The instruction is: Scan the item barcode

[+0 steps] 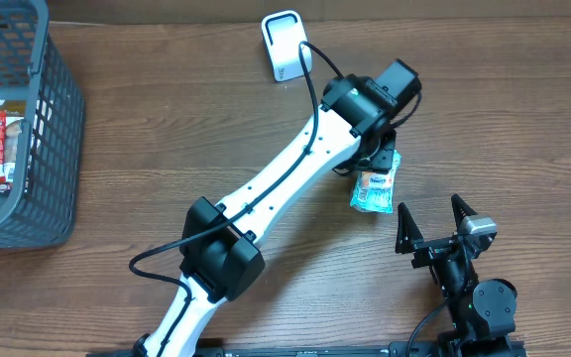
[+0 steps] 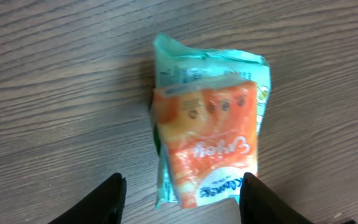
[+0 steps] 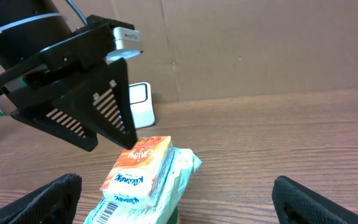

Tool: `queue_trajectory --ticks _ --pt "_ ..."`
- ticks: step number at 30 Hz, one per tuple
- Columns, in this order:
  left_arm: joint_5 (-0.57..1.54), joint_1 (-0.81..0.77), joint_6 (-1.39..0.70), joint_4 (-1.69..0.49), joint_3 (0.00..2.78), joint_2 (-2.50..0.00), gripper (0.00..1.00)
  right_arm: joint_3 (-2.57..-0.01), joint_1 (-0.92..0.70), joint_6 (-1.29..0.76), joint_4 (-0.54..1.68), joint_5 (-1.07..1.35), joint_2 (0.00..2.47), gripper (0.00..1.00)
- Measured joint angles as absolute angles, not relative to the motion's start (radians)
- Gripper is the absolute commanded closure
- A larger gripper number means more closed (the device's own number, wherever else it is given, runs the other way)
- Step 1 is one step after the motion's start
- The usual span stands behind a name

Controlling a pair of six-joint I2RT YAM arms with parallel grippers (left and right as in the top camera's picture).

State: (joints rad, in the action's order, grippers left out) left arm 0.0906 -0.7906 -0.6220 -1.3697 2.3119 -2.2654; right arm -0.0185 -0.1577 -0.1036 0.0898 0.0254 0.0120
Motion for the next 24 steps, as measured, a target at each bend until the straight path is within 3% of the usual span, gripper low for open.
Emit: queue_trajectory --ticks 16,21,24 --pt "0.152 -0.776 -0.595 -1.376 2.312 -2.294 0.57 -0.019 -0.158 -0.104 0.089 0.026 0.012 0.0" --pt "0.206 -0.755 -0.556 -1.369 2.312 -2.294 0.5 -0.019 -0.158 -0.104 0.089 0.026 0.012 0.0" --pt "0.229 -0.719 -0.532 -1.383 2.312 -2.294 0.31 -0.019 -0.158 -0.104 0.09 0.026 0.012 0.0"
